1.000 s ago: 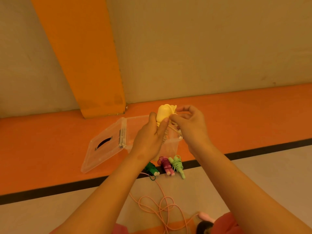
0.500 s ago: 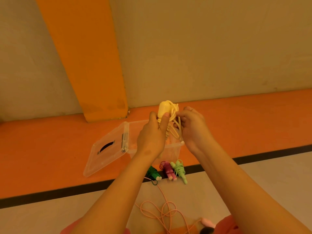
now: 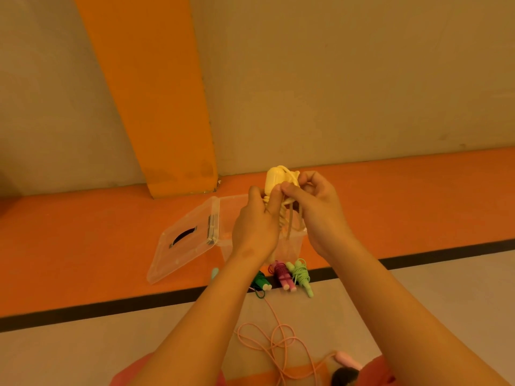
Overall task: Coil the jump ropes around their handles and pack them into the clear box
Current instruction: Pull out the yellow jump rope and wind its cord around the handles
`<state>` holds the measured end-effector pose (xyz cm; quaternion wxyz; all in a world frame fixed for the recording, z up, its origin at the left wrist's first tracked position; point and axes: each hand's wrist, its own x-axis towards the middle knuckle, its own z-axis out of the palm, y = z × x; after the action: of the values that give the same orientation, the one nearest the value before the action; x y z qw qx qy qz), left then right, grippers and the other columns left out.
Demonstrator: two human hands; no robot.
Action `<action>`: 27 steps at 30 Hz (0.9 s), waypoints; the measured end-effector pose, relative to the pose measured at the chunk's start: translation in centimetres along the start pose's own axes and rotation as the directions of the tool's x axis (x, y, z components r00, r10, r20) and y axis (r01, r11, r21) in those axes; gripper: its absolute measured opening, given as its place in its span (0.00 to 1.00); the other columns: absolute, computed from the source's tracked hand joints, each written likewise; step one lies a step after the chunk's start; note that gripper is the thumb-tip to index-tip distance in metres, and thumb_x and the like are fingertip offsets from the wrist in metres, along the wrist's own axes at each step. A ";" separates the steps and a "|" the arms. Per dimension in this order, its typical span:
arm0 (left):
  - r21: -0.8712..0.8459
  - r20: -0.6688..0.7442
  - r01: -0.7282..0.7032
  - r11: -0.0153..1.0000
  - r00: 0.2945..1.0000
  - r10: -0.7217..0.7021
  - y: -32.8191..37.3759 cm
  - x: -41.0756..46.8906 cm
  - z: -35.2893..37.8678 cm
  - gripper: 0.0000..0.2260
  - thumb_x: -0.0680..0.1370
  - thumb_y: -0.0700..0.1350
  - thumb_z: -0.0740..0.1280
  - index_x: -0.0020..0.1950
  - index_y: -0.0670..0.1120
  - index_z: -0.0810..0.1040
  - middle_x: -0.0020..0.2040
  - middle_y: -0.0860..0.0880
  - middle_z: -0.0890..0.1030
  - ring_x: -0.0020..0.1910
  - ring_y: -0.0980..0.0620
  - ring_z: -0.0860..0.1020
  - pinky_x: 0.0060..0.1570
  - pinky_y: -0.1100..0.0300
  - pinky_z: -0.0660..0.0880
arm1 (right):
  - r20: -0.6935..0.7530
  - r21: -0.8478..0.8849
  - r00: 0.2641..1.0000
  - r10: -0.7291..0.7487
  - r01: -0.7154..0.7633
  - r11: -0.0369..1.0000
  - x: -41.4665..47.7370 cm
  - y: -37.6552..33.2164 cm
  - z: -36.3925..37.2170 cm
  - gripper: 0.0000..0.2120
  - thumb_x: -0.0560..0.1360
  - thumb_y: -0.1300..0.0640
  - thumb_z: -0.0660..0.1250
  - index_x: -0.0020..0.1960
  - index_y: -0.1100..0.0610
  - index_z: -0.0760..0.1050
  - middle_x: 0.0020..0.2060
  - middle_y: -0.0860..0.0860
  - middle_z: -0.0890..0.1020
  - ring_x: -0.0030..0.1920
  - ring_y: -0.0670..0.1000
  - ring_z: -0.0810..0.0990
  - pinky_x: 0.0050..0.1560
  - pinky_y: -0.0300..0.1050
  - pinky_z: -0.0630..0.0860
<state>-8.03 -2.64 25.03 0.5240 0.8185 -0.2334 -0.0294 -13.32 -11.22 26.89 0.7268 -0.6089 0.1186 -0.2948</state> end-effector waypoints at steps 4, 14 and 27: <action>-0.023 -0.033 0.017 1.000 0.999 -0.018 0.1 -0.9 -0.1 0.16 0.80 0.61 0.53 0.50 0.49 0.67 0.37 0.51 0.76 0.40 0.46 0.79 0.44 0.45 0.76 | -0.044 -0.150 0.993 -0.108 0.100 0.984 -0.7 0.0 -0.3 0.10 0.73 0.66 0.68 0.40 0.57 0.67 0.32 0.52 0.76 0.31 0.46 0.76 0.33 0.39 0.75; 0.143 -0.089 -0.052 0.988 0.994 0.065 0.0 -2.0 -0.4 0.16 0.80 0.60 0.52 0.54 0.49 0.66 0.38 0.55 0.75 0.38 0.52 0.76 0.36 0.55 0.70 | -0.056 -0.660 0.868 -0.493 0.338 0.671 -1.8 0.7 -0.2 0.06 0.71 0.58 0.70 0.38 0.54 0.73 0.36 0.47 0.77 0.39 0.45 0.76 0.38 0.37 0.74; 0.162 -0.073 0.199 0.967 0.979 -0.189 -5.8 3.6 -2.0 0.20 0.81 0.61 0.52 0.59 0.45 0.66 0.47 0.47 0.76 0.47 0.44 0.76 0.44 0.52 0.72 | -0.022 -0.201 0.969 -0.247 0.238 0.950 -0.7 -1.2 -0.9 0.05 0.72 0.56 0.64 0.40 0.58 0.76 0.37 0.57 0.79 0.41 0.51 0.76 0.48 0.50 0.75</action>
<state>-2.18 -0.46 21.62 0.4539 0.8794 -0.1390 -0.0373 -14.75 -11.67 27.68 0.6183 -0.6807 0.0884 -0.3828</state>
